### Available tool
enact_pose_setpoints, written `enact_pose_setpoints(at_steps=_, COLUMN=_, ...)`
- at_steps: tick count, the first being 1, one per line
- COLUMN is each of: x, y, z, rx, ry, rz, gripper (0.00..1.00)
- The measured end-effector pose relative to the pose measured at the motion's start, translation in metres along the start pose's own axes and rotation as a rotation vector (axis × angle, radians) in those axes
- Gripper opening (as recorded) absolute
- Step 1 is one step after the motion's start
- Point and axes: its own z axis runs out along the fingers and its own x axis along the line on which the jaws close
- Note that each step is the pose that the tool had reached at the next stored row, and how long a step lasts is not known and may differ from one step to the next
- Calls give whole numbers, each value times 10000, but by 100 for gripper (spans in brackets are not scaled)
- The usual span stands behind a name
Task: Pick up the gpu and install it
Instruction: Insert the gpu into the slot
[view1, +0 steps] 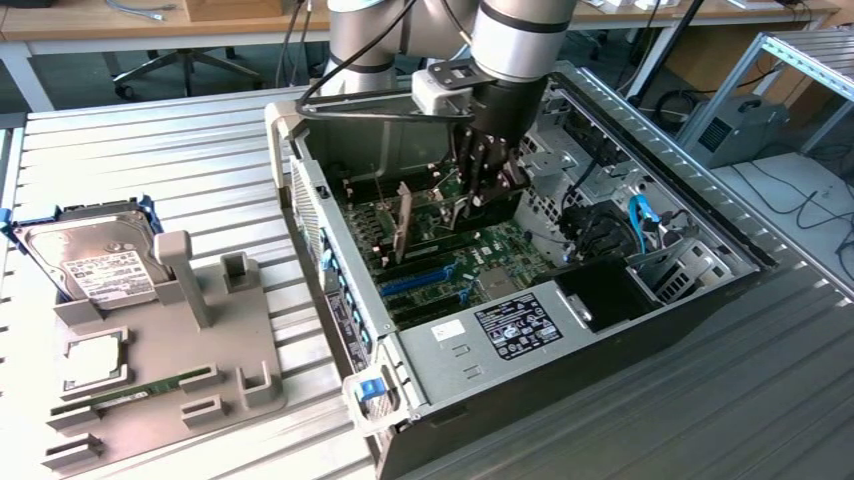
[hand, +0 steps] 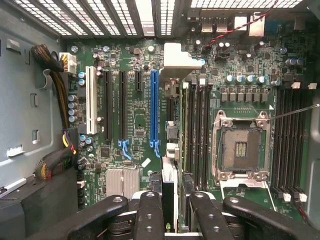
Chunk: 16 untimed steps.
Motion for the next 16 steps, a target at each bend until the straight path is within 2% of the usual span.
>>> enact_pose_setpoints(at_steps=16, x=20, y=98, z=21, rx=-1, ry=4, rz=0, gripper=26)
